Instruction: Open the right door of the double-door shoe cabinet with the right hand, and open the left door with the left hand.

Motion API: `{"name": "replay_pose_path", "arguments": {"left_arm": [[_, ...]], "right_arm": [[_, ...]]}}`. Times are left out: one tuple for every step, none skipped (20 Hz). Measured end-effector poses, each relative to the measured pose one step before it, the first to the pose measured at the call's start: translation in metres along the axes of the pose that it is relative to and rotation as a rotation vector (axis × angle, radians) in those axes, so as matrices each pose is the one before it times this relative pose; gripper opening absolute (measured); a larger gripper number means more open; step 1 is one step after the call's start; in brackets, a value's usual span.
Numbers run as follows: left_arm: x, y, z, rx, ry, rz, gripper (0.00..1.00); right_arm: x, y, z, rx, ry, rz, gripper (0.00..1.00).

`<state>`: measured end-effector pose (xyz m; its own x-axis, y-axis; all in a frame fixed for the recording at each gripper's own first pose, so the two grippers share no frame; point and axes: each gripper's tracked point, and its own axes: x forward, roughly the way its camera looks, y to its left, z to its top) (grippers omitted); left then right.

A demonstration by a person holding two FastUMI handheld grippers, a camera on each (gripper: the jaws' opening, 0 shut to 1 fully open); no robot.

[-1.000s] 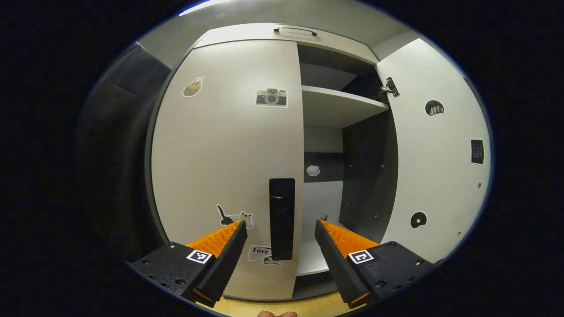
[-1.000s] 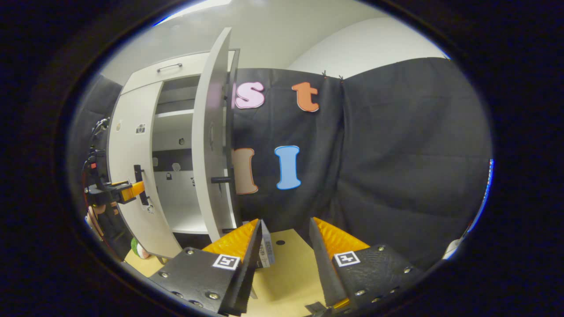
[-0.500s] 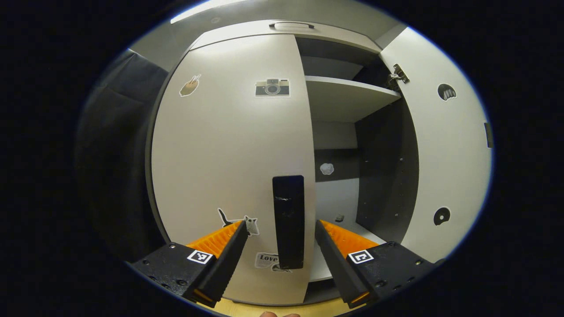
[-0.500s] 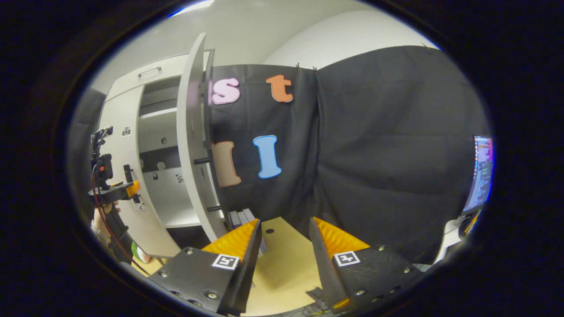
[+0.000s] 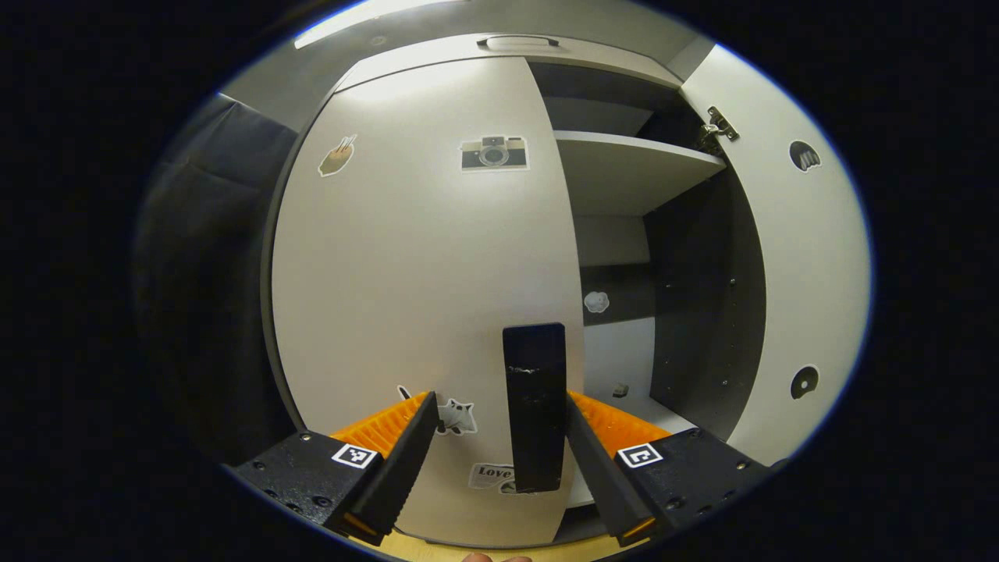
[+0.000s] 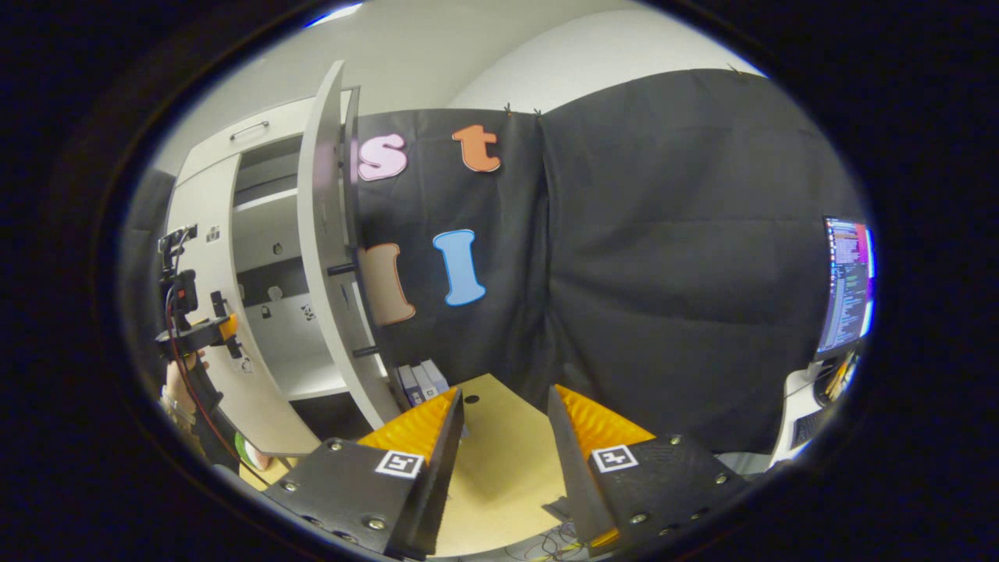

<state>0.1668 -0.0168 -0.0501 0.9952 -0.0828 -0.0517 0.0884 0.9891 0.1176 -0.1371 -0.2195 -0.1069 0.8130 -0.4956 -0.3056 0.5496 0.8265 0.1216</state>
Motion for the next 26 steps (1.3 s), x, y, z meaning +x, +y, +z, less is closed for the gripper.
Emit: {"name": "replay_pose_path", "arguments": {"left_arm": [[-0.00002, -0.00062, -0.00154, -0.00625, 0.00791, -0.00561, 0.96], [0.00132, -0.00089, 0.00075, -0.01030, -0.00774, -0.00184, 0.97], [0.00035, -0.00114, 0.00007, -0.00146, 0.00097, -0.00763, 0.96], [-0.00072, -0.00097, -0.00087, 0.00432, 0.00465, -0.00384, 0.96], [0.00009, -0.00030, 0.00064, -0.00347, -0.00501, -0.00156, 0.96], [-0.00043, 0.00013, -0.00088, 0.00160, 0.00518, 0.00197, 0.94], [-0.00155, -0.00108, -0.00111, 0.00121, 0.00302, -0.00315, 0.90], [0.00193, -0.00113, 0.00029, 0.00487, -0.00072, -0.00286, 0.83], [0.00009, -0.00174, -0.00002, 0.00630, 0.00420, -0.00322, 0.81], [-0.00003, -0.00409, -0.00035, 0.00271, 0.00159, -0.01098, 0.77], [-0.00047, -0.00841, -0.00106, -0.00425, -0.00134, -0.02700, 0.72], [0.00282, -0.00386, -0.00070, 0.00228, -0.00257, -0.00364, 0.53], [-0.00144, 0.00003, 0.00135, 0.00560, -0.00162, 0.00262, 0.43], [-0.00089, 0.00144, -0.00044, -0.00277, 0.00581, -0.00099, 0.34], [0.00033, -0.00018, 0.00080, -0.00535, -0.00143, -0.00616, 0.34], [-0.00049, -0.00036, -0.00115, -0.00793, 0.00257, -0.00623, 0.33], [-0.00097, -0.00055, 0.00055, -0.00720, 0.00070, -0.00353, 0.31], [-0.00029, 0.00050, -0.00078, 0.00099, 0.01004, -0.00064, 0.30], [-0.00065, 0.00051, -0.00047, 0.00450, 0.00862, 0.00102, 0.29], [-0.00202, -0.00054, -0.00035, 0.00119, 0.00740, -0.00132, 0.27], [-0.00209, -0.00008, -0.00040, -0.00357, 0.00703, -0.00624, 0.25], [-0.00236, -0.00015, -0.00017, -0.00418, 0.00439, -0.01073, 0.25], [-0.00373, -0.00009, -0.00007, -0.00463, 0.00572, -0.00927, 0.24], [-0.00438, 0.00034, -0.00030, -0.00514, 0.00181, -0.00747, 0.23], [-0.00491, 0.00043, 0.00035, -0.00260, 0.00012, -0.00760, 0.22], [-0.00365, -0.00013, -0.00011, -0.00062, -0.00209, -0.00844, 0.23]], "right_arm": [[-0.00021, -0.00149, -0.00017, 0.00345, 0.00148, -0.00373, 0.64], [-0.00030, -0.00155, -0.00047, 0.00391, 0.00174, -0.00460, 0.64], [-0.00021, -0.00217, -0.00133, 0.00526, 0.00134, -0.00425, 0.64], [-0.00023, -0.00150, -0.00026, 0.00740, 0.00181, -0.00181, 0.64], [0.00054, -0.00027, -0.00109, 0.00808, 0.00273, -0.00245, 0.64], [0.00074, -0.00110, -0.00064, 0.00798, 0.00093, -0.00159, 0.57], [0.00078, -0.00117, 0.00009, 0.00763, 0.00043, -0.00195, 0.57], [0.00004, -0.00066, 0.00016, 0.00631, -0.00163, -0.00093, 0.57], [-0.00038, 0.00126, -0.00039, 0.00513, 0.00008, 0.00100, 0.57], [0.00061, 0.00062, -0.00040, 0.00210, 0.00058, 0.00061, 0.57], [-0.00055, -0.00101, -0.00123, -0.00122, 0.00131, -0.00125, 0.57], [-0.00037, -0.00064, 0.00014, -0.00369, 0.00057, -0.00186, 0.57], [-0.00130, -0.00142, -0.00017, -0.00449, 0.00080, -0.00229, 0.57], [0.00055, -0.00002, -0.00055, -0.00512, 0.00229, -0.00386, 0.57], [-0.00021, -0.00097, 0.00001, -0.00335, 0.00244, -0.00514, 0.57], [-0.00091, -0.00046, -0.00102, -0.00025, 0.00359, -0.00318, 0.65], [-0.00056, 0.00007, 0.00029, 0.00291, 0.00369, -0.00126, 0.65], [-0.00124, -0.00129, -0.00045, 0.00396, 0.00148, -0.00064, 0.57], [-0.00021, 0.00017, 0.00050, 0.00359, 0.00004, 0.00131, 0.57], [-0.00192, -0.00138, -0.00086, 0.00268, 0.00010, 0.00127, 0.57], [-0.00025, -0.00030, 0.00086, 0.00144, 0.00066, 0.00323, 0.57], [-0.00032, -0.00018, -0.00100, -0.00067, 0.00136, 0.00391, 0.57], [0.00027, 0.00021, 0.00075, -0.00228, 0.00076, 0.00247, 0.57], [0.00048, 0.00036, -0.00014, -0.00149, 0.00082, 0.00329, 0.57], [0.00021, 0.00040, -0.00094, 0.00059, 0.00177, 0.00508, 0.57], [0.00092, 0.00102, 0.00030, 0.00265, 0.00138, 0.00605, 0.57]]}}
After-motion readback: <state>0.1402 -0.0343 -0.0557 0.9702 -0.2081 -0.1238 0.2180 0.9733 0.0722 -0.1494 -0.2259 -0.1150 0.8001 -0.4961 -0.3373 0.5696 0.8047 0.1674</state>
